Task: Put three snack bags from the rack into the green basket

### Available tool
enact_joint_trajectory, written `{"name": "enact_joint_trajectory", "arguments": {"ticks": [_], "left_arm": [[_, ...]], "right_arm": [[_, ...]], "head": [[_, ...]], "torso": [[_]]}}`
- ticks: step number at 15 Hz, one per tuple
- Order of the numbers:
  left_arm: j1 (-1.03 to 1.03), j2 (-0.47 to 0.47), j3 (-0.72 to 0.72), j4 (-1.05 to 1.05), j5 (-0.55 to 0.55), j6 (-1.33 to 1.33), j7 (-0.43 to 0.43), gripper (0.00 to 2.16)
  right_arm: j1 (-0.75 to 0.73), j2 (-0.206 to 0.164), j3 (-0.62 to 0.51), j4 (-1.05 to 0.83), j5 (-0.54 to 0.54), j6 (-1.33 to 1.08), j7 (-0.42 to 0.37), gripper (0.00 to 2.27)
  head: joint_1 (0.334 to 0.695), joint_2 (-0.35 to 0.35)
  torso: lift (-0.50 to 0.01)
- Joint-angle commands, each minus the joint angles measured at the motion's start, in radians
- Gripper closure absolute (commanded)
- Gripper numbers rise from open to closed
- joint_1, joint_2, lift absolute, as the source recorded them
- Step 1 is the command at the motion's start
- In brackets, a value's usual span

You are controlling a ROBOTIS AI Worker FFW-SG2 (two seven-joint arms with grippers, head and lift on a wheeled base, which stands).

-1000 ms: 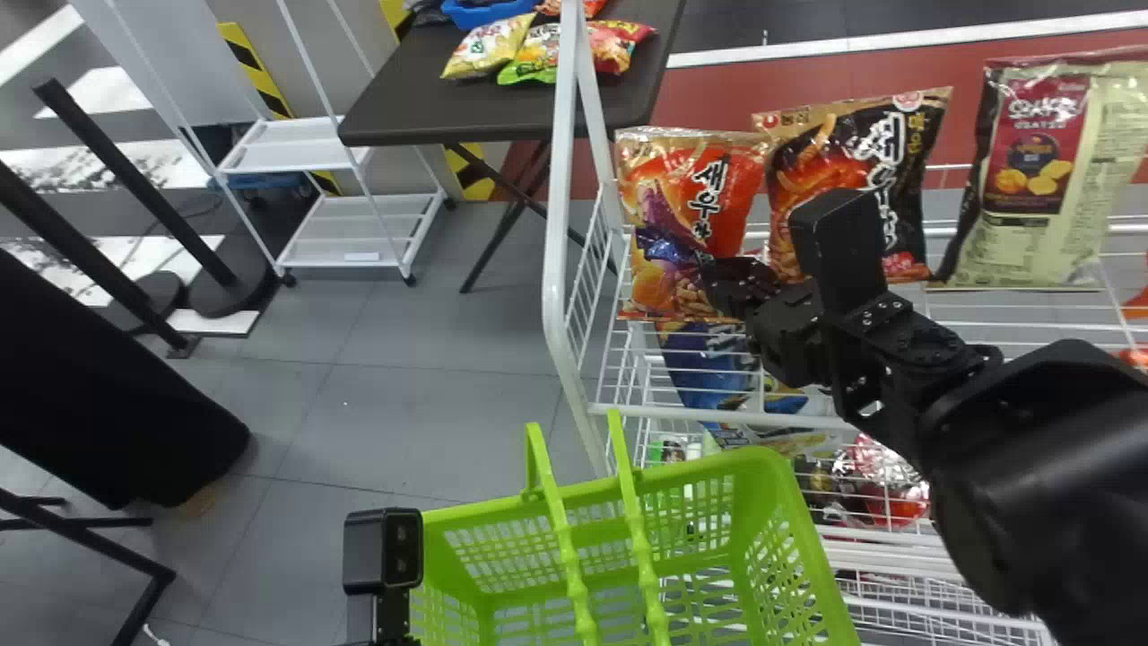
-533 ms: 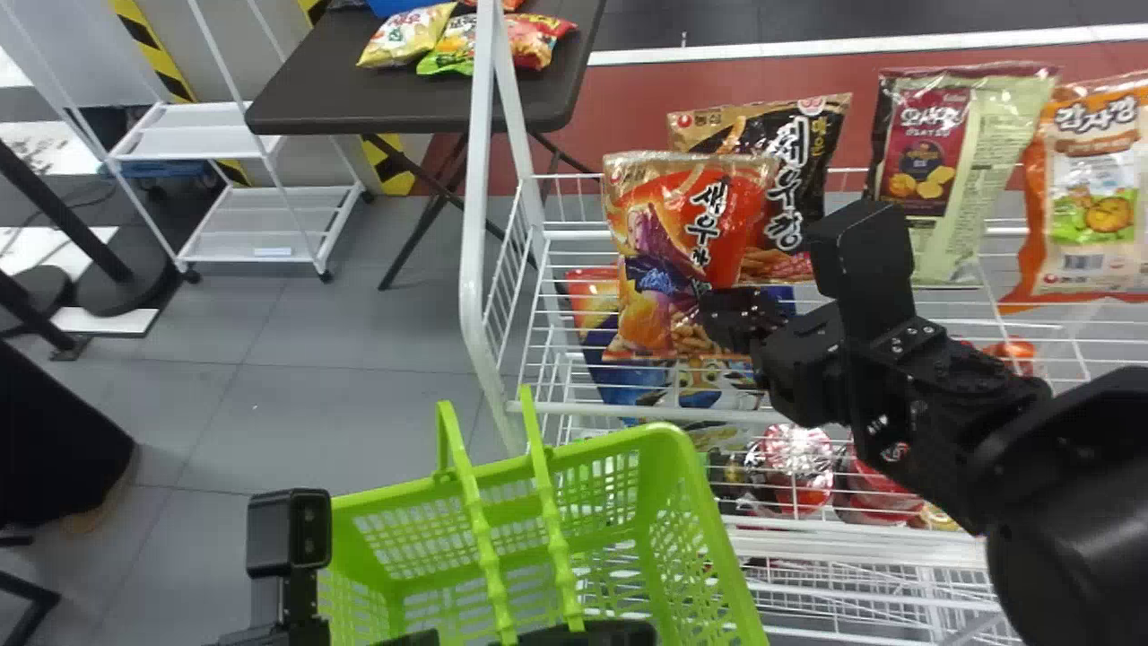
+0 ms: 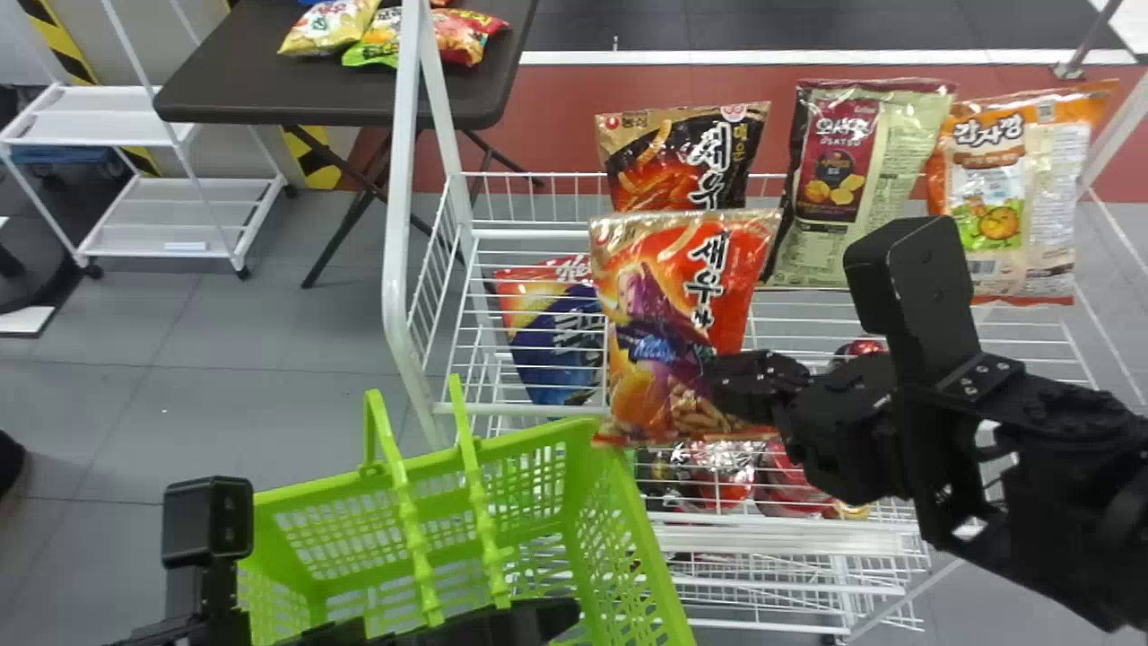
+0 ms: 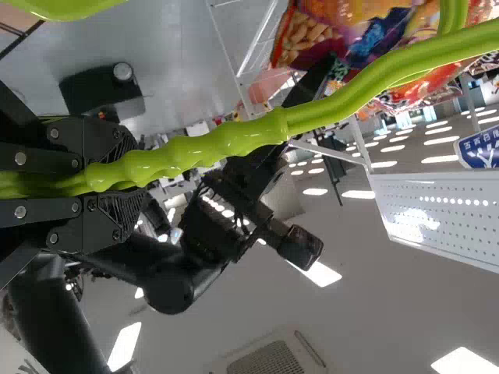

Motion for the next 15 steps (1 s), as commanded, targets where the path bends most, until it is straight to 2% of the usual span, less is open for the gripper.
{"name": "enact_joint_trajectory", "arguments": {"ticks": [1,6,11,12,13,14,15], "left_arm": [[-0.002,-0.003,-0.005,0.004,-0.001,0.000,0.002,2.15],[-0.007,-0.003,-0.039,0.007,-0.005,0.000,0.012,2.15],[-0.007,-0.003,-0.059,-0.001,-0.005,0.000,0.015,2.15],[-0.007,-0.003,-0.059,-0.001,-0.005,0.000,0.015,2.15],[-0.007,-0.003,-0.057,-0.001,-0.005,0.000,0.014,2.15],[-0.005,-0.003,-0.055,-0.001,-0.005,0.000,0.012,2.15],[-0.005,-0.003,-0.054,-0.001,-0.005,0.000,0.011,2.15]], "right_arm": [[0.018,-0.016,-0.021,-0.094,-0.054,0.136,0.001,2.25],[0.022,-0.005,-0.010,-0.144,-0.190,0.259,0.001,2.25],[0.016,0.024,0.117,-0.088,-0.190,0.264,0.001,2.25],[0.015,0.026,0.134,-0.078,-0.187,0.264,0.001,2.02],[0.015,0.026,0.145,-0.077,-0.180,0.264,-0.001,1.48],[0.013,0.024,0.146,-0.077,-0.177,0.264,-0.007,0.34],[0.013,0.022,0.143,-0.077,-0.177,0.264,-0.007,0.00]], "head": [[0.695,0.025],[0.695,0.034],[0.695,0.108],[0.695,0.127],[0.695,0.145],[0.695,0.162],[0.695,0.180]], "torso": [[0.000],[0.000],[0.000],[0.000],[0.000],[0.000],[0.000]]}}
